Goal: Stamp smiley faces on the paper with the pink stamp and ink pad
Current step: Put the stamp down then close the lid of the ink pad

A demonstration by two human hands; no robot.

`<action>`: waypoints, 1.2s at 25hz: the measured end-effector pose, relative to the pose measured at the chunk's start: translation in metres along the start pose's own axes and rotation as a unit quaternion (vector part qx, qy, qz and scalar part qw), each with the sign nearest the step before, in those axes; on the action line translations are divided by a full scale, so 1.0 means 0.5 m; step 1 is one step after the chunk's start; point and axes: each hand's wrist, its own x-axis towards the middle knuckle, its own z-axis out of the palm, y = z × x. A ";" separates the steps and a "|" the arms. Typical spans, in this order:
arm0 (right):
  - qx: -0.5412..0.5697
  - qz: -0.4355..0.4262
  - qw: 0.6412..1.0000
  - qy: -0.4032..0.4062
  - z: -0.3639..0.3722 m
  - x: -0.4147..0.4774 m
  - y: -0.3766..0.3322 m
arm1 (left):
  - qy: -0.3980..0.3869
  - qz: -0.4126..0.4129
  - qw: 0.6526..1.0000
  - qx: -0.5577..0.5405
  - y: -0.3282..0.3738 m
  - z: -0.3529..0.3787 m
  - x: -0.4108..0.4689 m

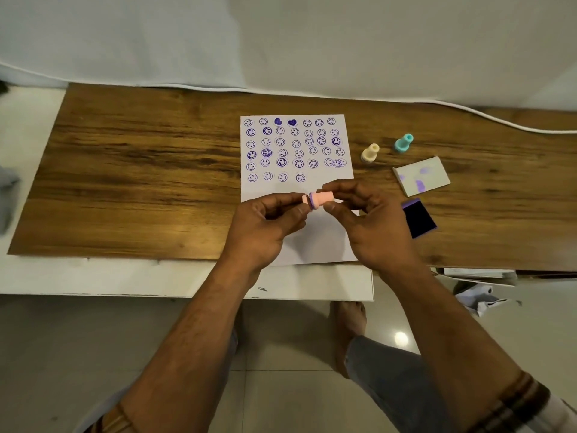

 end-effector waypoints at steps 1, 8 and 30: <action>-0.003 -0.006 1.000 -0.003 0.000 0.001 0.002 | -0.001 0.000 1.000 -0.001 -0.001 0.001 0.000; 0.004 -0.009 1.000 -0.020 -0.005 0.001 0.002 | -0.008 -0.003 1.000 -0.021 -0.011 0.005 0.003; -0.207 0.099 0.948 0.222 -0.187 0.099 0.127 | 0.072 0.073 0.990 0.097 -0.026 -0.010 0.023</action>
